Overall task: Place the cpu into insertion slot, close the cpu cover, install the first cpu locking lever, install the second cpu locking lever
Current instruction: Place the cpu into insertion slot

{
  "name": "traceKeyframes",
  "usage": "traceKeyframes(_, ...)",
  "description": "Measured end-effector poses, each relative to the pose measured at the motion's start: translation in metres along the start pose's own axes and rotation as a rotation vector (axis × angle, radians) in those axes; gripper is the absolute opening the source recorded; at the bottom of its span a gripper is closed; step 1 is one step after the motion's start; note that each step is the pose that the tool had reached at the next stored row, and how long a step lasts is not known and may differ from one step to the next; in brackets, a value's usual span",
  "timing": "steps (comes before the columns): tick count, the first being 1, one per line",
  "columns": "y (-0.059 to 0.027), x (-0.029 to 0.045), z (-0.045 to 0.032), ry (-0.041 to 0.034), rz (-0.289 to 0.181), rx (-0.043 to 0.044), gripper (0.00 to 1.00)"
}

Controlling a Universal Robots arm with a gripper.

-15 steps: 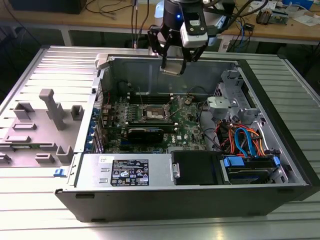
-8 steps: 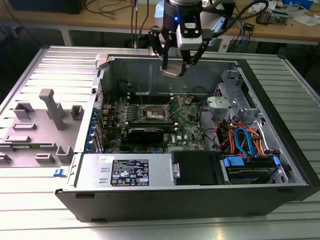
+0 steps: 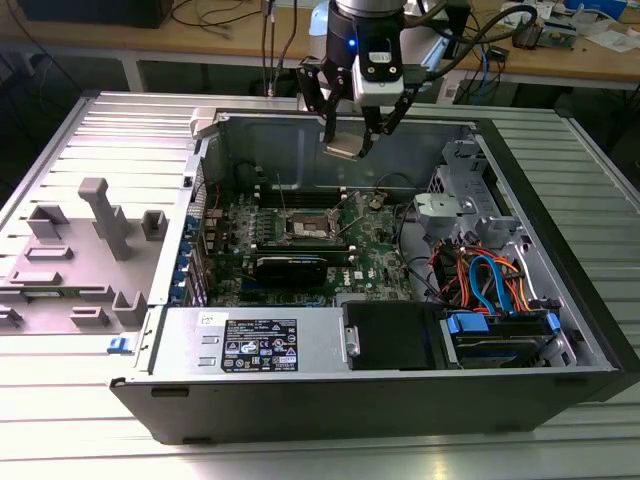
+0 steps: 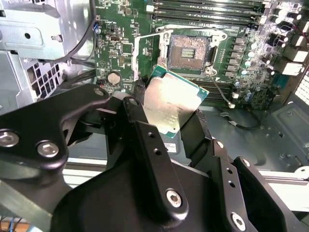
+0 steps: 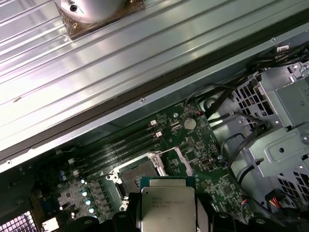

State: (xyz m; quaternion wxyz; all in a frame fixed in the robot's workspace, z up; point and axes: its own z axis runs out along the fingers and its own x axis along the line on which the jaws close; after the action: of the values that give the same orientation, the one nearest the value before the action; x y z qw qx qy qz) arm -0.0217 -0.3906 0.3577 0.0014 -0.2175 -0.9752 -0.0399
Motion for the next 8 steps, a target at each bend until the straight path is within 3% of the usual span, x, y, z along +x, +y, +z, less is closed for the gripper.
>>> traceKeyframes(5, -0.0001, -0.0002, 0.0023, -0.0023, 0.061, -0.0001, 0.54)
traceKeyframes(8, -0.0002, -0.0001, 0.0024, -0.0024, 0.064, -0.0001, 0.54)
